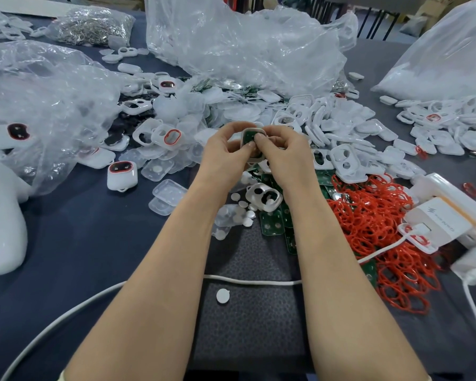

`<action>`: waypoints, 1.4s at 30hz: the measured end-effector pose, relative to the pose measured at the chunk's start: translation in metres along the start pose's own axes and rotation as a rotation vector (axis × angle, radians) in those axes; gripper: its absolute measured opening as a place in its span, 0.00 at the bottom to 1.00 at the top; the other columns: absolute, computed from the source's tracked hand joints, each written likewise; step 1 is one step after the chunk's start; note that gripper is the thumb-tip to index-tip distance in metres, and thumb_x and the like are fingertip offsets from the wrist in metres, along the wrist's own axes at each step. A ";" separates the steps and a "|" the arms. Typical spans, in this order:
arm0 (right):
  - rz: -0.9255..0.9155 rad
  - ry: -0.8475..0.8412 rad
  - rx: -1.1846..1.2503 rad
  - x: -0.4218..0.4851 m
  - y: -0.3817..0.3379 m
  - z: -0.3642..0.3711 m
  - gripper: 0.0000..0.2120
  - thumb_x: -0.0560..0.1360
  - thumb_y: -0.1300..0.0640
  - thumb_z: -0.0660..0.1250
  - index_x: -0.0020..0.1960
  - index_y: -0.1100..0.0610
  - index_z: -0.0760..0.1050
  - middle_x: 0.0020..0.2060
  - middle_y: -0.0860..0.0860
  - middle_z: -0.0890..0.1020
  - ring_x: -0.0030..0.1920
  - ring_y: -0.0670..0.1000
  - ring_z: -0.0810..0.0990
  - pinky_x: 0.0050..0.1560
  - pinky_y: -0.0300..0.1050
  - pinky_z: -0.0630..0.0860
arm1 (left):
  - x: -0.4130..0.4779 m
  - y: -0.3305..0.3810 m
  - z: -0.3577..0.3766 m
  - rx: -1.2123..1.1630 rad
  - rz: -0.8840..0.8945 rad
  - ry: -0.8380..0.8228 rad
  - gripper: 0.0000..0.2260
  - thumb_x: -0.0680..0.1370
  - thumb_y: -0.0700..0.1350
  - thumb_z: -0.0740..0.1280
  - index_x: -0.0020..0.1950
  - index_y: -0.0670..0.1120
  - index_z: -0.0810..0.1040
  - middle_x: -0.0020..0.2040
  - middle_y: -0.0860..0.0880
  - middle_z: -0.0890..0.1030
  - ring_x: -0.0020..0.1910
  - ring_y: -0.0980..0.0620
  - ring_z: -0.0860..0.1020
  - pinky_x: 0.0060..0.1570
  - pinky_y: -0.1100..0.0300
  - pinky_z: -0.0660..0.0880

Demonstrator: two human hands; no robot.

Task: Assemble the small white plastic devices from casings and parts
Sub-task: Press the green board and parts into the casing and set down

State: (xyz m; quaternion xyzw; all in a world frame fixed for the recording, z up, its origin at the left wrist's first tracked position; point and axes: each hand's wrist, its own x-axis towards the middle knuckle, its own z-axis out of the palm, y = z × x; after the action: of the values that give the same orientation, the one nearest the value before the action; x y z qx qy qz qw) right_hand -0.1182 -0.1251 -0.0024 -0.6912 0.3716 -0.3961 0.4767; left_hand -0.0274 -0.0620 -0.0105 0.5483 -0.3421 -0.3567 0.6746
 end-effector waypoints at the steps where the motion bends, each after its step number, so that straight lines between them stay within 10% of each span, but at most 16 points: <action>1: -0.003 -0.005 -0.011 0.000 0.000 0.000 0.04 0.76 0.59 0.67 0.50 0.55 0.79 0.38 0.49 0.81 0.39 0.44 0.79 0.37 0.30 0.74 | 0.000 0.000 0.000 -0.005 0.002 -0.003 0.12 0.79 0.32 0.63 0.49 0.50 0.77 0.39 0.50 0.85 0.39 0.54 0.83 0.45 0.61 0.79; 12: 0.020 0.084 -0.079 0.001 -0.002 0.003 0.01 0.74 0.58 0.70 0.44 0.56 0.79 0.41 0.53 0.83 0.46 0.52 0.81 0.52 0.51 0.78 | -0.001 -0.002 0.004 0.129 0.049 0.034 0.14 0.79 0.32 0.61 0.49 0.52 0.76 0.43 0.45 0.84 0.40 0.52 0.83 0.49 0.56 0.80; 36: -0.008 0.044 -0.074 0.000 -0.005 -0.003 0.10 0.79 0.55 0.63 0.54 0.56 0.82 0.44 0.47 0.83 0.47 0.44 0.80 0.51 0.38 0.76 | -0.001 0.001 0.008 0.055 0.016 0.079 0.11 0.79 0.34 0.63 0.52 0.51 0.76 0.41 0.51 0.84 0.41 0.53 0.82 0.51 0.56 0.79; 42: -0.009 0.289 -0.241 0.010 -0.005 -0.038 0.12 0.79 0.59 0.60 0.58 0.56 0.79 0.51 0.48 0.82 0.51 0.47 0.78 0.49 0.34 0.71 | -0.004 0.014 0.015 -0.134 -0.084 0.089 0.11 0.78 0.34 0.64 0.51 0.50 0.77 0.44 0.49 0.84 0.43 0.52 0.83 0.43 0.61 0.79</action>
State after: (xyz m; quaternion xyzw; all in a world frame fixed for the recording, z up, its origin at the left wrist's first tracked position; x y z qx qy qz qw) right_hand -0.1471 -0.1465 0.0134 -0.6807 0.4779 -0.4462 0.3305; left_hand -0.0410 -0.0646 0.0054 0.5310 -0.2638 -0.3822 0.7088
